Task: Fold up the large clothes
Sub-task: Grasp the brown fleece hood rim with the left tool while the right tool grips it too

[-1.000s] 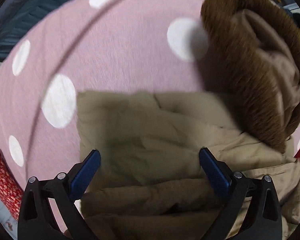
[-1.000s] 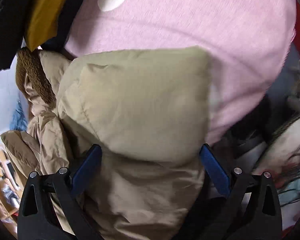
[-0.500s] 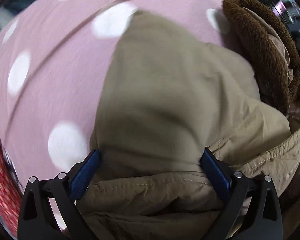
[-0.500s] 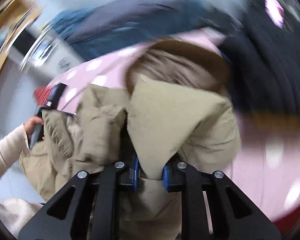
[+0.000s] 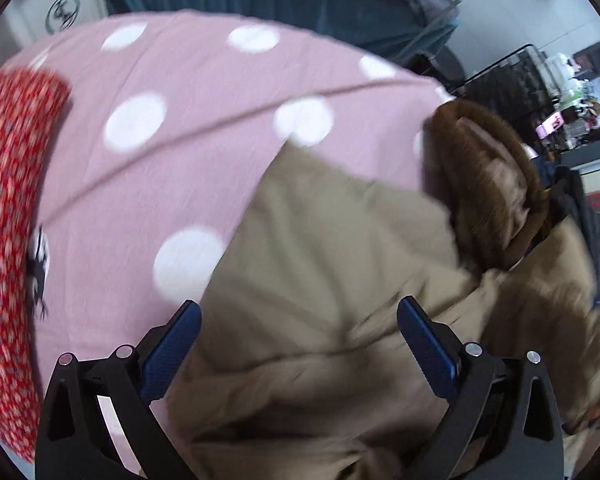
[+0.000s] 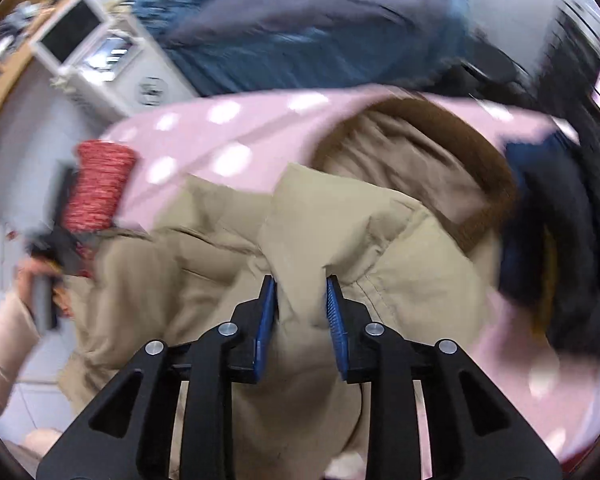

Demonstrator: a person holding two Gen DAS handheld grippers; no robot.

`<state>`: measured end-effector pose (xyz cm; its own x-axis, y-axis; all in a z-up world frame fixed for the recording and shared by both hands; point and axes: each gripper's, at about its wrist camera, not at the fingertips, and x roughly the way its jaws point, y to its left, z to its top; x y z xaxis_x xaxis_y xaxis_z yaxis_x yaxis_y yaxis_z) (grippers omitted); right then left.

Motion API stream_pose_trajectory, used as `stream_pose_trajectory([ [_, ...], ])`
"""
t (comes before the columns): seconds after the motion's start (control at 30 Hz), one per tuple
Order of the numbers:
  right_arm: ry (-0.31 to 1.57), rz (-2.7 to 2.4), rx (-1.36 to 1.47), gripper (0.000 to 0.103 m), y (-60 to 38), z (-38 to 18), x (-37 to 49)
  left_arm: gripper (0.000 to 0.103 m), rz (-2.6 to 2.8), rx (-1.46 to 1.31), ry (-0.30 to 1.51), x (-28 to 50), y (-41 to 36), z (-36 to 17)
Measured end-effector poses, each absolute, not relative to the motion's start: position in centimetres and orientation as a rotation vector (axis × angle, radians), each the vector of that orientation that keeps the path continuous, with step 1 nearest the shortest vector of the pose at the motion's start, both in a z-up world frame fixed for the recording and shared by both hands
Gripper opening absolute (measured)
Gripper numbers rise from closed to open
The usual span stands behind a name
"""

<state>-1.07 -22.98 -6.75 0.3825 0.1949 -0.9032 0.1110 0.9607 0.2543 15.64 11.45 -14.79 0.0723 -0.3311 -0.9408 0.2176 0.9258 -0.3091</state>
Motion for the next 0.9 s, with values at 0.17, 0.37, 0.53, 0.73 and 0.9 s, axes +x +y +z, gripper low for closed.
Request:
stream_pose_trajectory([
  [0.17, 1.211, -0.180, 0.407, 0.068, -29.8, -8.0, -7.3, 0.096, -0.532, -0.063, 1.437, 21.4, 1.6, -13.6],
  [0.37, 1.098, -0.308, 0.569, 0.072, -33.9, -5.5, -11.8, 0.096, -0.633, 0.103, 1.531, 22.8, -11.4, -17.2],
  [0.53, 1.006, -0.258, 0.703, 0.078, -34.7, -4.6, -7.8, 0.096, -0.579, 0.169, 1.612, 21.5, -14.8, -21.8],
  [0.73, 1.160, -0.257, 0.487, 0.078, -32.7, -8.7, 2.9, 0.096, -0.558, 0.094, 1.665, 20.5, -13.9, -24.1],
  [0.9, 1.439, -0.389, 0.353, 0.078, -34.0, -16.9, 9.2, 0.095, -0.602, 0.064, 1.655, 20.5, -13.6, -24.3],
])
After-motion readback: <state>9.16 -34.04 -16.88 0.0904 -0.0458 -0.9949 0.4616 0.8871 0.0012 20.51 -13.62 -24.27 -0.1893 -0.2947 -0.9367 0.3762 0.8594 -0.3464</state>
